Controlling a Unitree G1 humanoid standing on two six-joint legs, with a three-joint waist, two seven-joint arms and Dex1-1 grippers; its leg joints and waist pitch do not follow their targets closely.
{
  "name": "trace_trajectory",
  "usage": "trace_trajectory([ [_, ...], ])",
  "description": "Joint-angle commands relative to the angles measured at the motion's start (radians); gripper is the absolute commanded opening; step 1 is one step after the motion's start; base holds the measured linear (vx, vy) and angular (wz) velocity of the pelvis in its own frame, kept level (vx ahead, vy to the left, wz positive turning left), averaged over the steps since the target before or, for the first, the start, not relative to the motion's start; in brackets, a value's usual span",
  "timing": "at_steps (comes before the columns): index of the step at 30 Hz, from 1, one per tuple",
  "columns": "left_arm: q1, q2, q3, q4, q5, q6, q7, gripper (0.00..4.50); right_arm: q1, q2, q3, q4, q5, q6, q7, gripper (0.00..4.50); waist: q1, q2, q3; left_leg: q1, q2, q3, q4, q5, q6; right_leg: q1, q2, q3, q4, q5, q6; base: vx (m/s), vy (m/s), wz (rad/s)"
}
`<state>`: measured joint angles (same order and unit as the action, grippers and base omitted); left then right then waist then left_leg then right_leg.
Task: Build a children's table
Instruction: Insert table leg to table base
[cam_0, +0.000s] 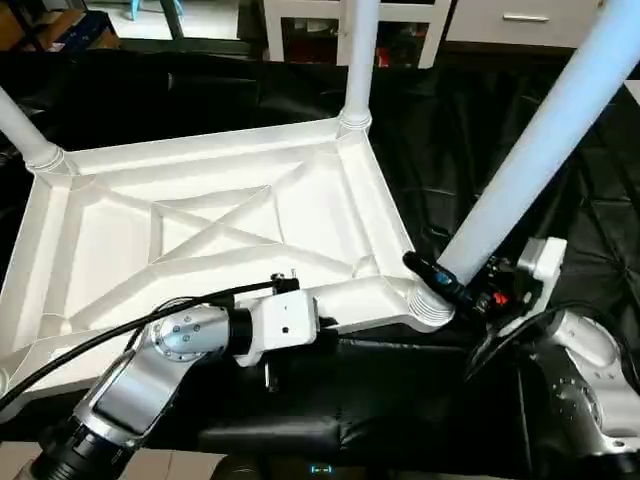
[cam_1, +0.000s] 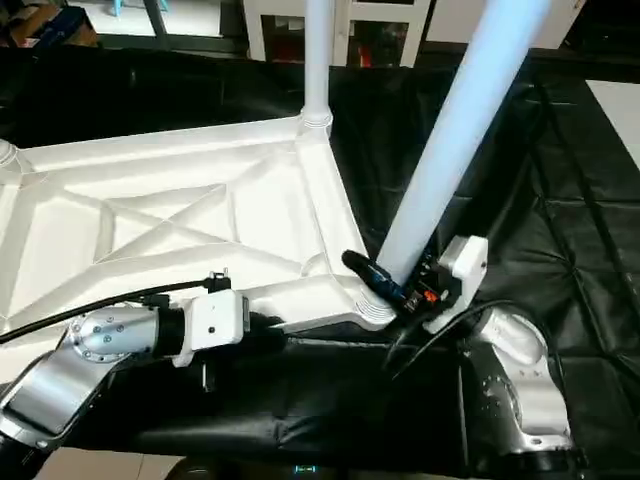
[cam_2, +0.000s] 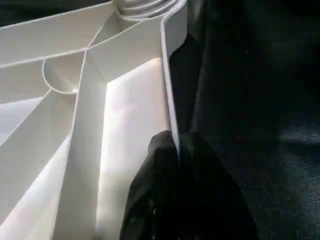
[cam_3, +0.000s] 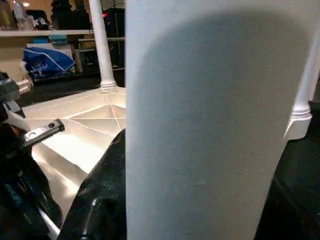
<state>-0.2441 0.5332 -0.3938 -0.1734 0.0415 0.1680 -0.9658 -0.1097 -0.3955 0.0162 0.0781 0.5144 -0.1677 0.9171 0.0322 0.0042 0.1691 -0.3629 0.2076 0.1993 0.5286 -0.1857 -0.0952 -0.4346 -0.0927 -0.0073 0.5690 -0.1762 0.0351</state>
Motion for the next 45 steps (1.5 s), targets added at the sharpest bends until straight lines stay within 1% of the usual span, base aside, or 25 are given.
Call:
trace_trajectory([
  [1,0.027,-0.002,-0.045,0.053,0.008,0.002,-0.010,0.00,0.096,-0.008,0.128,0.082,-0.183,0.010,0.015,1.86,-0.009,-0.011,-0.018,-0.001,0.015,-0.001,-0.063,-0.271,0.067,0.024,-0.017,0.022,-0.077,-0.305,-0.164,0.000,0.000,0.00],
  [3,0.026,-0.002,-0.046,0.054,0.007,0.002,-0.011,0.00,0.105,-0.002,0.135,0.077,-0.189,0.000,0.011,1.86,-0.009,-0.011,-0.017,0.000,0.015,0.000,-0.063,-0.273,0.068,0.024,-0.017,0.022,-0.077,-0.304,-0.163,0.000,0.000,0.00],
  [4,0.025,-0.002,-0.046,0.055,0.008,0.001,-0.012,0.00,0.112,0.001,0.141,0.076,-0.197,-0.009,0.008,1.86,-0.008,-0.006,-0.017,0.000,0.015,0.000,-0.064,-0.275,0.068,0.024,-0.017,0.022,-0.077,-0.304,-0.164,0.000,0.000,0.00],
  [5,0.023,-0.003,-0.046,0.056,0.008,0.001,-0.013,0.00,0.117,0.001,0.148,0.077,-0.205,-0.016,0.009,1.86,-0.008,-0.009,-0.017,0.001,0.015,0.000,-0.063,-0.274,0.068,0.024,-0.016,0.021,-0.078,-0.298,-0.164,0.000,0.000,0.00],
  [6,0.022,-0.003,-0.046,0.058,0.008,0.001,-0.014,0.00,0.120,0.001,0.155,0.081,-0.212,-0.022,0.011,1.86,-0.007,-0.004,-0.016,-0.001,0.015,-0.001,-0.065,-0.273,0.066,0.025,-0.017,0.021,-0.077,-0.298,-0.164,0.000,0.000,0.00],
  [9,0.019,-0.002,-0.046,0.060,0.008,0.000,-0.017,0.00,0.122,0.002,0.161,0.089,-0.220,-0.024,0.010,1.86,-0.008,-0.006,-0.015,-0.002,0.015,-0.002,-0.067,-0.283,0.064,0.026,-0.017,0.020,-0.079,-0.307,-0.162,0.000,0.000,0.00],
  [12,0.017,-0.002,-0.046,0.060,0.009,0.000,-0.022,0.00,0.111,-0.013,0.188,0.105,-0.252,-0.032,0.017,1.86,-0.010,-0.005,-0.013,-0.001,0.015,-0.004,-0.069,-0.296,0.058,0.026,-0.018,0.020,-0.080,-0.321,-0.159,0.000,0.000,0.00],
  [14,0.016,-0.002,-0.046,0.060,0.008,0.001,-0.023,0.00,0.102,-0.022,0.204,0.108,-0.259,-0.015,0.025,1.86,-0.011,-0.004,-0.012,0.001,0.016,-0.005,-0.071,-0.312,0.054,0.026,-0.018,0.020,-0.082,-0.337,-0.155,0.000,0.000,0.00],
  [16,0.016,-0.001,-0.046,0.060,0.008,0.001,-0.024,0.00,0.092,-0.037,0.225,0.109,-0.274,-0.002,0.039,1.86,-0.012,-0.004,-0.010,0.002,0.016,-0.006,-0.073,-0.330,0.050,0.025,-0.018,0.021,-0.084,-0.361,-0.151,0.000,0.000,0.00],
  [17,0.016,-0.001,-0.046,0.060,0.008,0.001,-0.024,0.00,0.084,-0.050,0.243,0.113,-0.294,0.003,0.046,1.86,-0.013,-0.004,-0.006,0.003,0.016,-0.008,-0.077,-0.358,0.044,0.024,-0.020,0.021,-0.089,-0.411,-0.142,0.000,0.000,0.00],
  [18,0.016,-0.002,-0.045,0.061,0.008,0.001,-0.025,0.00,0.080,-0.057,0.253,0.116,-0.308,0.002,0.049,1.86,-0.013,-0.004,-0.006,0.003,0.016,-0.008,-0.077,-0.358,0.044,0.024,-0.020,0.021,-0.089,-0.411,-0.142,0.000,0.000,0.00],
  [19,0.016,-0.002,-0.045,0.061,0.009,0.001,-0.025,0.00,0.068,-0.063,0.264,0.124,-0.328,-0.007,0.049,1.86,-0.015,-0.003,-0.005,0.011,0.016,-0.010,-0.080,-0.389,0.037,0.020,-0.022,0.021,-0.096,-0.468,-0.128,0.000,0.000,0.00],
  [20,0.016,-0.002,-0.045,0.061,0.009,0.001,-0.025,0.00,0.065,-0.063,0.265,0.127,-0.333,-0.009,0.046,1.86,-0.016,-0.007,-0.005,0.011,0.016,-0.011,-0.080,-0.390,0.036,0.021,-0.022,0.021,-0.097,-0.477,-0.125,0.000,0.000,0.00],
  [21,0.016,-0.002,-0.045,0.061,0.009,0.001,-0.025,0.00,0.065,-0.063,0.265,0.127,-0.333,-0.009,0.046,1.86,-0.019,-0.007,-0.005,0.005,0.016,-0.014,-0.083,-0.388,0.035,0.023,-0.023,0.022,-0.097,-0.489,-0.119,0.000,0.000,0.00],
  [23,0.016,-0.004,-0.045,0.061,0.009,0.002,-0.025,0.00,0.048,-0.071,0.279,0.143,-0.371,-0.036,0.041,1.87,-0.024,-0.007,-0.005,0.006,0.016,-0.015,-0.083,-0.395,0.035,0.020,-0.023,0.022,-0.099,-0.501,-0.111,0.000,0.000,0.00],
  [25,0.016,-0.004,-0.044,0.061,0.009,0.002,-0.024,0.00,0.047,-0.072,0.280,0.144,-0.371,-0.040,0.034,1.89,-0.031,-0.007,-0.004,0.004,0.016,-0.017,-0.084,-0.404,0.037,0.019,-0.025,0.023,-0.101,-0.525,-0.104,0.000,0.000,0.00],
  [28,0.015,-0.005,-0.043,0.064,0.010,0.002,-0.024,0.00,0.044,-0.078,0.287,0.153,-0.382,-0.058,0.026,1.92,-0.033,-0.007,-0.004,0.005,0.017,-0.018,-0.084,-0.414,0.039,0.016,-0.026,0.023,-0.104,-0.550,-0.096,0.000,0.000,0.00],
  [30,0.015,-0.006,-0.042,0.064,0.010,0.002,-0.025,0.00,0.042,-0.082,0.293,0.156,-0.387,-0.067,0.025,1.92,-0.033,-0.006,-0.004,0.006,0.018,-0.019,-0.084,-0.414,0.037,0.014,-0.026,0.023,-0.104,-0.553,-0.095,0.000,0.000,0.00],
  [31,0.015,-0.006,-0.042,0.065,0.010,0.001,-0.025,0.00,0.042,-0.083,0.297,0.155,-0.391,-0.071,0.022,1.93,-0.032,-0.007,-0.005,0.009,0.018,-0.015,-0.082,-0.407,0.040,0.012,-0.024,0.025,-0.104,-0.531,-0.099,0.000,0.000,0.00],
  [33,0.014,-0.006,-0.042,0.065,0.010,0.001,-0.026,0.00,0.040,-0.088,0.305,0.157,-0.410,-0.085,0.019,1.94,-0.032,-0.007,-0.005,0.004,0.017,-0.017,-0.084,-0.402,0.040,0.017,-0.024,0.023,-0.101,-0.519,-0.101,0.000,0.000,0.00],
  [34,0.013,-0.006,-0.042,0.067,0.010,0.000,-0.026,0.00,0.038,-0.090,0.309,0.160,-0.420,-0.092,0.018,1.94,-0.033,-0.004,-0.005,0.005,0.018,-0.016,-0.084,-0.404,0.039,0.016,-0.023,0.023,-0.102,-0.514,-0.103,0.000,0.000,0.00],
  [36,0.011,-0.007,-0.042,0.069,0.010,-0.001,-0.027,0.00,0.036,-0.087,0.309,0.162,-0.422,-0.096,0.015,1.94,-0.033,-0.005,-0.004,0.003,0.017,-0.017,-0.085,-0.411,0.037,0.016,-0.023,0.022,-0.102,-0.522,-0.102,0.000,0.000,0.00],
  [37,0.011,-0.007,-0.042,0.070,0.011,-0.002,-0.027,0.00,0.036,-0.082,0.304,0.163,-0.413,-0.093,0.011,1.97,-0.033,-0.005,-0.004,0.006,0.017,-0.018,-0.086,-0.427,0.036,0.013,-0.025,0.023,-0.106,-0.555,-0.094,0.000,0.000,0.00],
  [40,0.011,-0.008,-0.042,0.071,0.012,-0.003,-0.027,0.00,0.037,-0.078,0.296,0.164,-0.392,-0.094,0.001,1.97,-0.033,-0.006,-0.003,0.006,0.018,-0.021,-0.087,-0.442,0.035,0.011,-0.026,0.024,-0.109,-0.594,-0.080,0.000,0.000,0.00],
  [45,0.010,-0.007,-0.039,0.075,0.014,-0.008,-0.027,0.00,0.043,-0.065,0.260,0.160,-0.339,-0.103,-0.020,1.98,-0.033,-0.005,-0.005,0.006,0.018,-0.022,-0.088,-0.446,0.033,0.009,-0.026,0.024,-0.110,-0.600,-0.074,0.000,0.000,0.00],
])
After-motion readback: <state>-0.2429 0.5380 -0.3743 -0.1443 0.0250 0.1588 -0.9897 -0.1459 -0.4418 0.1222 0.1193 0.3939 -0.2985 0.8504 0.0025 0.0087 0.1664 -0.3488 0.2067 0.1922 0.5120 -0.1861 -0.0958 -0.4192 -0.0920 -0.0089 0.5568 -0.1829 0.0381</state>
